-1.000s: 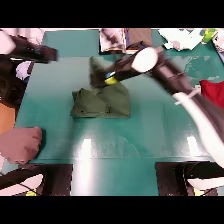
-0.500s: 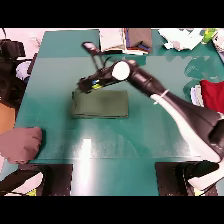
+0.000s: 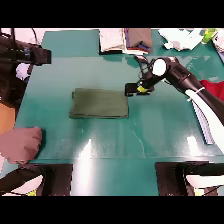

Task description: Fold the shirts.

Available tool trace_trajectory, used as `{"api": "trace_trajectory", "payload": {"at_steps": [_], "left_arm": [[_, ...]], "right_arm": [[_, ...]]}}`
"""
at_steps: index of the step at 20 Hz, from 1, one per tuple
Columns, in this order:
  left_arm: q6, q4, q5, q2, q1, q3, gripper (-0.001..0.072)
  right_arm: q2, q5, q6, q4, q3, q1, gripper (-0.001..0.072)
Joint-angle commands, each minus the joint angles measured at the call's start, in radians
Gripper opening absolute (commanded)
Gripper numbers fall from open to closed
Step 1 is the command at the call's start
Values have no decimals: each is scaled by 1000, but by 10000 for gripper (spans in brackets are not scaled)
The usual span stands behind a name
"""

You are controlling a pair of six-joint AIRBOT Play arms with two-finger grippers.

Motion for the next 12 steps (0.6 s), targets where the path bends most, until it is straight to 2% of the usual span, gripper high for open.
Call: {"api": "trace_trajectory", "payload": {"at_steps": [1,9,11,12], "left_arm": [[18,-13,0,-24,-26,0,31],[18,-13,-23,-24,-26,0,32],[18,-13,-23,-24,-26,0,32],[18,-18,-23,-24,-26,0,32]], "right_arm": [[-48,19,60,82,-58,-30,668],[-219,-160,76,254,-56,26,642],[-218,-220,71,247,-56,46,530],[-219,-243,52,245,-56,55,373]]}}
